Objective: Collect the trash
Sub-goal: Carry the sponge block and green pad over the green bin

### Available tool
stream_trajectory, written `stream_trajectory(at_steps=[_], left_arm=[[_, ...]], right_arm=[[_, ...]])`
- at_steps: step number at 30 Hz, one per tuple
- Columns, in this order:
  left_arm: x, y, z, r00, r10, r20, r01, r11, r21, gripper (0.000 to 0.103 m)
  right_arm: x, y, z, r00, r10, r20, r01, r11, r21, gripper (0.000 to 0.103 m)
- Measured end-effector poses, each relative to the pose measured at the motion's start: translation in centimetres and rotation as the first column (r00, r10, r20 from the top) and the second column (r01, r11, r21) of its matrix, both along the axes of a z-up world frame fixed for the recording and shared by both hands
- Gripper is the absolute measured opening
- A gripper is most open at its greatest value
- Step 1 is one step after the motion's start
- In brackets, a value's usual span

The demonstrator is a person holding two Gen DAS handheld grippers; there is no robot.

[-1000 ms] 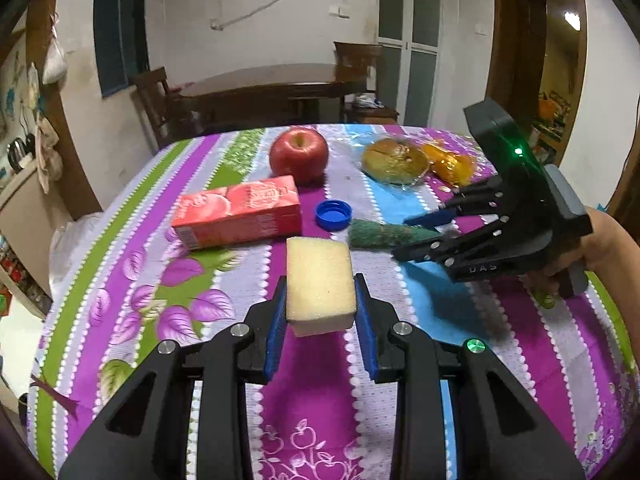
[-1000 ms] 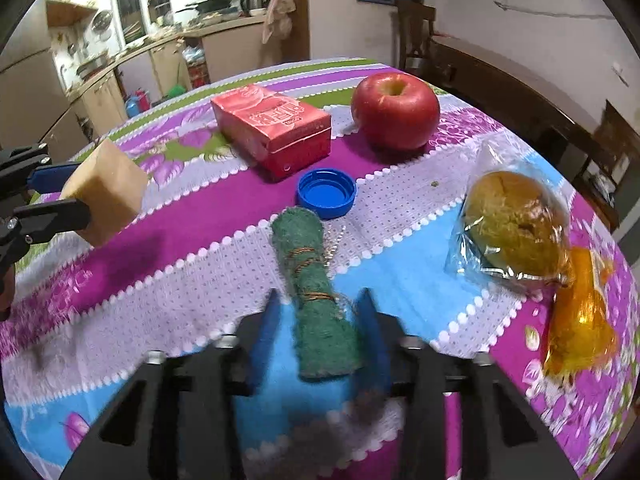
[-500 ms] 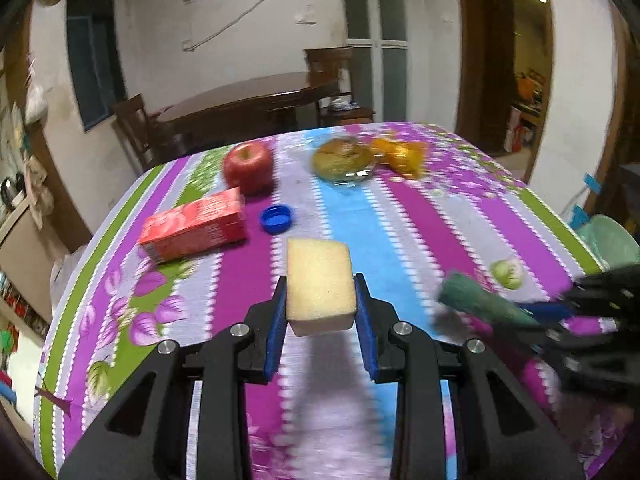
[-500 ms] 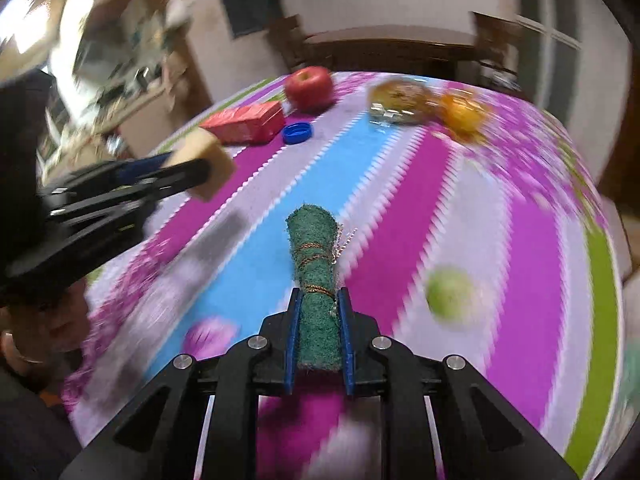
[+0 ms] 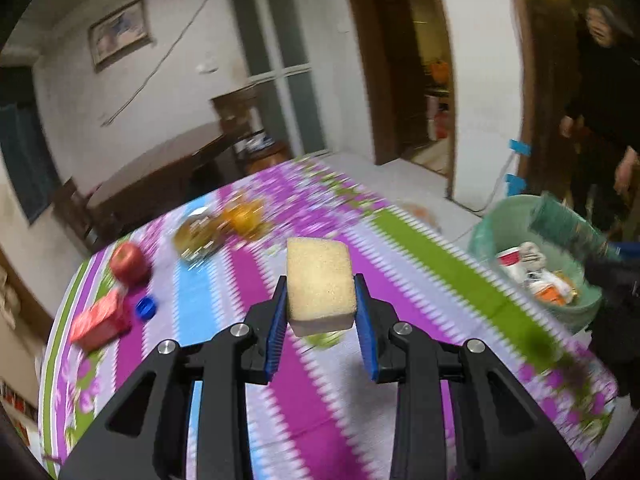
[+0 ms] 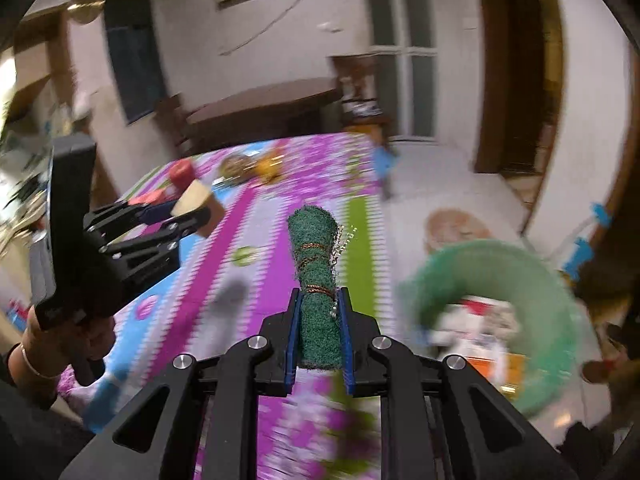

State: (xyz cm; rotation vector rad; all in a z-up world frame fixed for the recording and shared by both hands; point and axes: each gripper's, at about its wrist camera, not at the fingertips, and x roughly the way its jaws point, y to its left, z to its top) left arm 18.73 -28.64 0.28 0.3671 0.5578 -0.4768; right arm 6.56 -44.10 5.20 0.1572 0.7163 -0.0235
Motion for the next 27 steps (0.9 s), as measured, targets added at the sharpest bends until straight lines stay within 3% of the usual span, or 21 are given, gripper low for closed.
stream_trajectory(at_steps=[9,19,24,27], left_arm=[[-1.8,-9.3,0.0,0.989,-0.149,0.021,0.147,0.987,0.065,0.030],[-2.4,-18.1,-1.4,0.960,-0.281,-0.015,0.280,0.948,0.153,0.030],[-1.5,-21.5,-2.6,0.920,-0.372,-0.120,0.388,0.908,0.160,0.030],[0.0,-23.5,-3.3,0.862,-0.438,-0.255,0.477,0.871,0.115,0.030]], right_arm=[[-4.3,-9.2,1.0,0.971,-0.235,-0.040,0.234,0.972,-0.034,0.019],[-4.9,-16.6,-1.4,0.919,-0.355,-0.175,0.352,0.935,-0.046,0.019],[-3.5,-18.8,-3.3,0.891,-0.374,-0.256,0.382,0.924,-0.022,0.019],[-2.3,-20.0,-4.4,0.873,-0.388,-0.294,0.404,0.915,-0.007,0.019]])
